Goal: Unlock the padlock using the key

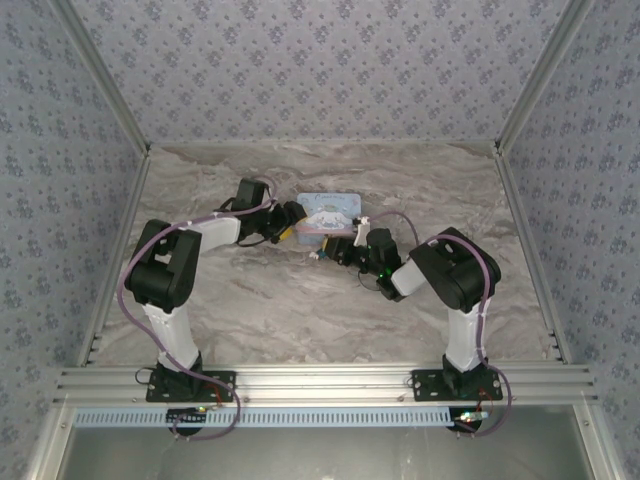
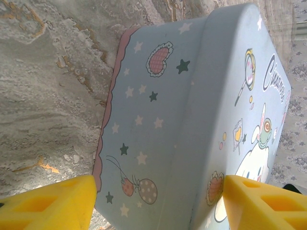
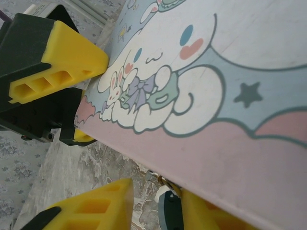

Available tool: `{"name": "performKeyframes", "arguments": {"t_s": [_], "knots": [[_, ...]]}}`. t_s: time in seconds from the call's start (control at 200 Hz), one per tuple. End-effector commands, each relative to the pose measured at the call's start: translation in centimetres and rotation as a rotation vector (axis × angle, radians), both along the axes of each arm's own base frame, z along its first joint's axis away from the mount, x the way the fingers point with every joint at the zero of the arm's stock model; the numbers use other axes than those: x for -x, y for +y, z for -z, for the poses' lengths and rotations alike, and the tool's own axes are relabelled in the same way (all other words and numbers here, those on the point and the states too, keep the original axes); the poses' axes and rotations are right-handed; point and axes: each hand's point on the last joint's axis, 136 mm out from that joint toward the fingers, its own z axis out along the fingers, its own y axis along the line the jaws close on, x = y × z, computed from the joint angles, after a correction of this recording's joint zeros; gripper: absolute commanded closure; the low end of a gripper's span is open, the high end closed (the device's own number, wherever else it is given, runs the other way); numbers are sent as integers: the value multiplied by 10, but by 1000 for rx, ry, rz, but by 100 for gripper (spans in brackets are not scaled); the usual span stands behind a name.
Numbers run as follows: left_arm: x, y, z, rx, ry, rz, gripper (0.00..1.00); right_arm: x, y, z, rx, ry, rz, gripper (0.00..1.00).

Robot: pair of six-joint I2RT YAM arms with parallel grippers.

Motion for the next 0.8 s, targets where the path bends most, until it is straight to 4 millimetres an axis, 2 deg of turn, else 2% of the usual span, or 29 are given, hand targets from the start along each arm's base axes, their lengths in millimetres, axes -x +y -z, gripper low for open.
{"name": "performKeyframes", "arguments": {"t_s": [0.0, 0.385, 0.794], "knots": [[17, 13, 36, -87, 100, -12, 31, -2, 8, -19, -44, -70, -26, 72], [19, 16, 35, -100, 92, -19, 31, -6, -2, -9, -21, -38, 24, 96], [23, 22, 41, -117, 103, -23, 31, -10, -31, -17, -59, -42, 131, 98]]}}
